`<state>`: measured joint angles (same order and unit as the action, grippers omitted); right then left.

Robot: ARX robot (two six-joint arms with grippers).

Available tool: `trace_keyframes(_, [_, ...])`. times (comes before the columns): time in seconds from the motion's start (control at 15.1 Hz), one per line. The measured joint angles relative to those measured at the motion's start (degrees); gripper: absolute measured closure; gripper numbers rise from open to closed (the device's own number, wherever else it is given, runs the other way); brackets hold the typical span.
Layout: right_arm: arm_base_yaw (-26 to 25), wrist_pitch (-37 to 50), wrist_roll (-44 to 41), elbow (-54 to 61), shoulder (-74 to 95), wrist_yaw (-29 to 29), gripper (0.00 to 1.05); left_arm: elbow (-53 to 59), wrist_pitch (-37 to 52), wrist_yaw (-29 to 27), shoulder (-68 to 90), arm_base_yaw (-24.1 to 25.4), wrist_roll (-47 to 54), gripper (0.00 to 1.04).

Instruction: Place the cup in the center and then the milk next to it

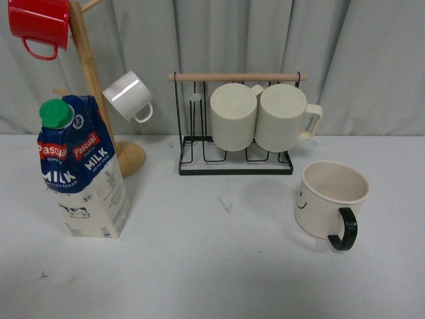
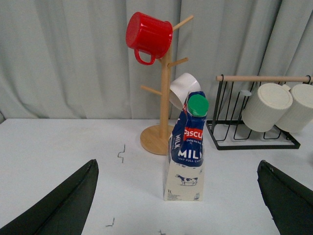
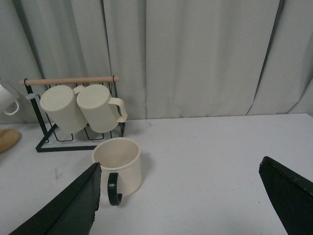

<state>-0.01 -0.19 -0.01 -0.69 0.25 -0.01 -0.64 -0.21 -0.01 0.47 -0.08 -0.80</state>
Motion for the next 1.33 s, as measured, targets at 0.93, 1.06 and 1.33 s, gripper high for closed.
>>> trace_keyframes(0.93, [0.0,0.0,0.0,0.0,0.0,0.0,0.06,0.0,0.0,0.0,0.0,0.0,0.0,0.07])
trace_keyframes(1.06, [0.0,0.0,0.0,0.0,0.0,0.0,0.06,0.0,0.0,0.0,0.0,0.0,0.0,0.07])
trace_keyframes(1.33, [-10.7,5.0,-6.6,-4.4,20.4,-38.0,0.06,0.0,0.0,-0.2,0.0,0.0,0.0,0.07])
